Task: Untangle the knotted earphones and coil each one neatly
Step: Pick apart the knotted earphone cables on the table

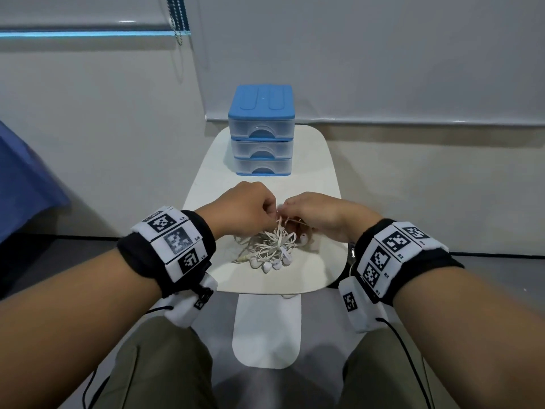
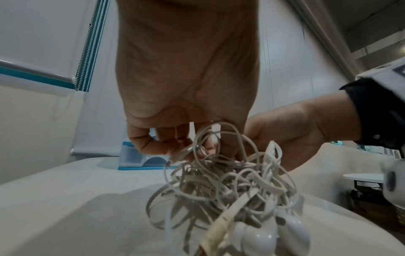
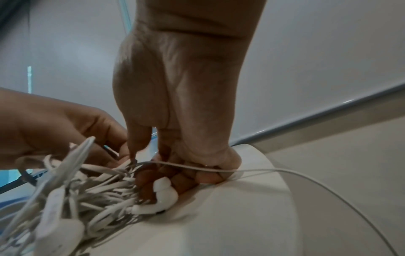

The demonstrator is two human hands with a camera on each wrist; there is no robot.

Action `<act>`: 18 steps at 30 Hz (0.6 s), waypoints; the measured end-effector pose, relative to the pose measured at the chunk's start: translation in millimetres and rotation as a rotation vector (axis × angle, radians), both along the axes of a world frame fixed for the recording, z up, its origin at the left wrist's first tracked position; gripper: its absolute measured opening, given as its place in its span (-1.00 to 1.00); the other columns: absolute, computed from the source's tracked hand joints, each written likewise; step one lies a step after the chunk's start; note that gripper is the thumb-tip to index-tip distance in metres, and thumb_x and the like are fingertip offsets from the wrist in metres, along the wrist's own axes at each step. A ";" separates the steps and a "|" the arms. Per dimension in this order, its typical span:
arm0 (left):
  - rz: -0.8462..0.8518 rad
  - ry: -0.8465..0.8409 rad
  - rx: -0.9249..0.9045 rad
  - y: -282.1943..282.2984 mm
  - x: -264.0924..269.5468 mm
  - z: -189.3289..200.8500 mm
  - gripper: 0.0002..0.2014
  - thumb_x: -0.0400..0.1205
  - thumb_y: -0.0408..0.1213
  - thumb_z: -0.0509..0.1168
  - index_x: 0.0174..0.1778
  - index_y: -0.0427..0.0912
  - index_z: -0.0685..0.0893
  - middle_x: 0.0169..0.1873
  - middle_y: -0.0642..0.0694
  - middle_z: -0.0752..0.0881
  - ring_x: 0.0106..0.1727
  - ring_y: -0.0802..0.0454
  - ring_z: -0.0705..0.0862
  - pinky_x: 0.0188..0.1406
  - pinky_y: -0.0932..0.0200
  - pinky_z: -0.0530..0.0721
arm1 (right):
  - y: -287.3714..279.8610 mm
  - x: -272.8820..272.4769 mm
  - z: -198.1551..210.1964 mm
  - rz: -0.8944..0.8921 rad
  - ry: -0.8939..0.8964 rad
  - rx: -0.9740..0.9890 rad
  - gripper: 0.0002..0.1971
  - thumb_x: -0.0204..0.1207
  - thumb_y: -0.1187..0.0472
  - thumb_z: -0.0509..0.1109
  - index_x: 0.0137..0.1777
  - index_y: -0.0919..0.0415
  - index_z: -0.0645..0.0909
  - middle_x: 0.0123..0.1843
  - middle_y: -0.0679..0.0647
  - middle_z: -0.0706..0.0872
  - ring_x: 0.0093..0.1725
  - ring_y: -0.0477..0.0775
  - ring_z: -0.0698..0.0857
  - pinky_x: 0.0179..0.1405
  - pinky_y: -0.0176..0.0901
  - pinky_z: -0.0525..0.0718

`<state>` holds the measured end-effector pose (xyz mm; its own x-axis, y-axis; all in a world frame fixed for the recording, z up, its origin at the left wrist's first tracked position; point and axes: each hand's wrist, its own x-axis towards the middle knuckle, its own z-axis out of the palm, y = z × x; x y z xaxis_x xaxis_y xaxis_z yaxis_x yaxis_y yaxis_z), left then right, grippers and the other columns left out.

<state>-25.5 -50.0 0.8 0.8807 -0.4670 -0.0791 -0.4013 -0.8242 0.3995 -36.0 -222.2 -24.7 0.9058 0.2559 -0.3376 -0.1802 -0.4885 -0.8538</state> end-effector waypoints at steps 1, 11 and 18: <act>-0.003 -0.002 -0.011 1.5 0.8 1.5 -0.86 0.56 -0.27 0.43 -0.32 -0.14 0.71 -0.37 -0.07 0.72 -0.30 0.01 0.58 -0.32 0.15 0.50 | 2.3 -0.4 0.9 -0.026 -0.005 0.007 -0.76 0.76 0.04 0.32 -0.07 0.18 0.56 -0.22 0.17 0.65 -0.38 0.08 0.60 -0.40 -0.12 0.52; -0.003 -0.024 -0.247 19.2 -0.8 15.2 -0.92 0.70 -0.25 0.43 -0.10 -0.12 0.72 -0.10 0.02 0.73 -0.12 0.04 0.74 -0.24 0.25 0.63 | -4.0 -5.4 4.9 -0.009 -0.408 -0.133 -0.69 0.53 0.20 0.60 0.04 -0.10 0.52 -0.11 0.01 0.70 -0.24 -0.01 0.62 -0.17 -0.10 0.63; -0.039 -0.012 -0.303 15.9 -8.2 4.4 -0.85 0.60 0.07 0.30 -0.16 0.10 0.60 -0.03 0.14 0.63 0.06 0.07 0.68 0.31 -0.27 0.60 | 10.3 -7.7 16.6 -0.092 -0.703 -0.320 -0.75 0.42 0.25 0.48 -0.27 -0.14 0.54 -0.22 -0.16 0.63 -0.09 0.06 0.63 0.05 0.20 0.69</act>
